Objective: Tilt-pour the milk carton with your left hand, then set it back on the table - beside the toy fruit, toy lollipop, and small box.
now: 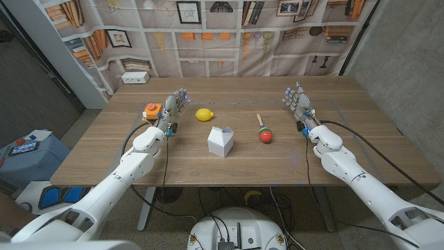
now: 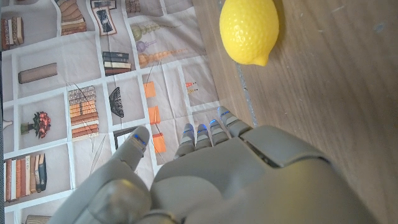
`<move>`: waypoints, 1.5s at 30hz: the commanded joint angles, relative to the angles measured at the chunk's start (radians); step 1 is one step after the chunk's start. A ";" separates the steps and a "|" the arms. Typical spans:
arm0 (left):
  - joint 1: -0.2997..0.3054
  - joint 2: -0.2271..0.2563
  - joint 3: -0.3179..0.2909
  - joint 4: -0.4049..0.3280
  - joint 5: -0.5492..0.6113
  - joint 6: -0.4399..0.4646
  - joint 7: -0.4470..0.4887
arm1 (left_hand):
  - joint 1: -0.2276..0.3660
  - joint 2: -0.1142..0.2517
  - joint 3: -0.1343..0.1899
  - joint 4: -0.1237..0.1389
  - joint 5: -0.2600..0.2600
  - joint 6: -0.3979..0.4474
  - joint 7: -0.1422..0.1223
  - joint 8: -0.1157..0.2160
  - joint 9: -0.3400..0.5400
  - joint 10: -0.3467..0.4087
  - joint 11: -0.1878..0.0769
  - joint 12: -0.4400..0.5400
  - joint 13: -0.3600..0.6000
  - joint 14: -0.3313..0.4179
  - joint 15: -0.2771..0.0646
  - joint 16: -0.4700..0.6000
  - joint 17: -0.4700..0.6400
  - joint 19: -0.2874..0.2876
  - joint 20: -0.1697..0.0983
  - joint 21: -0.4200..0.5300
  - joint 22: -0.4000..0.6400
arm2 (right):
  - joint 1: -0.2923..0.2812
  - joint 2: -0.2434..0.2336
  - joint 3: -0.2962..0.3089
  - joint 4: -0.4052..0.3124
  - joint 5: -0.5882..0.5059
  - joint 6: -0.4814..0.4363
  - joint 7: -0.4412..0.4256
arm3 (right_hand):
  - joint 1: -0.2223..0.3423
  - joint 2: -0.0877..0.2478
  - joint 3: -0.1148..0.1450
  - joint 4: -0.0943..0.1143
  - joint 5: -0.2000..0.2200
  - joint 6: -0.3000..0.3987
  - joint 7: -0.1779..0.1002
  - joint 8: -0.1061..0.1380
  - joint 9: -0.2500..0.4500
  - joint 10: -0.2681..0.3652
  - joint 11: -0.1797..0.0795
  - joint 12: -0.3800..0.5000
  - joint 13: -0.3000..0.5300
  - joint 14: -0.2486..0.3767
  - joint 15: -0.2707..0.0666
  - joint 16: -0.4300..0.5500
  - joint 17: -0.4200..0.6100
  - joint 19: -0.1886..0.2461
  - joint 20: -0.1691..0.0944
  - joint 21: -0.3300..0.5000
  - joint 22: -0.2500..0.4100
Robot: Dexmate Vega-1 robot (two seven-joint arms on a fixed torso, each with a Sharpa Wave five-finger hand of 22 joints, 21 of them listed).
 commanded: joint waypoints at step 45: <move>0.026 0.312 -0.051 -0.117 -0.048 0.032 -0.392 | 0.181 -0.042 0.029 -0.272 -0.001 0.058 -0.073 0.023 0.006 0.081 -0.087 0.008 0.005 0.050 -0.080 0.002 0.002 0.059 -0.021 -0.005 0.001 | -0.055 0.002 -0.013 -0.066 -0.089 0.012 -0.127 | 0.005 0.013 0.019 -0.016 0.009 0.007 0.003 0.004 0.001 0.002 0.007 0.004 -0.009 -0.006 -0.028 0.003 -0.021 0.013 -0.034 0.004 0.001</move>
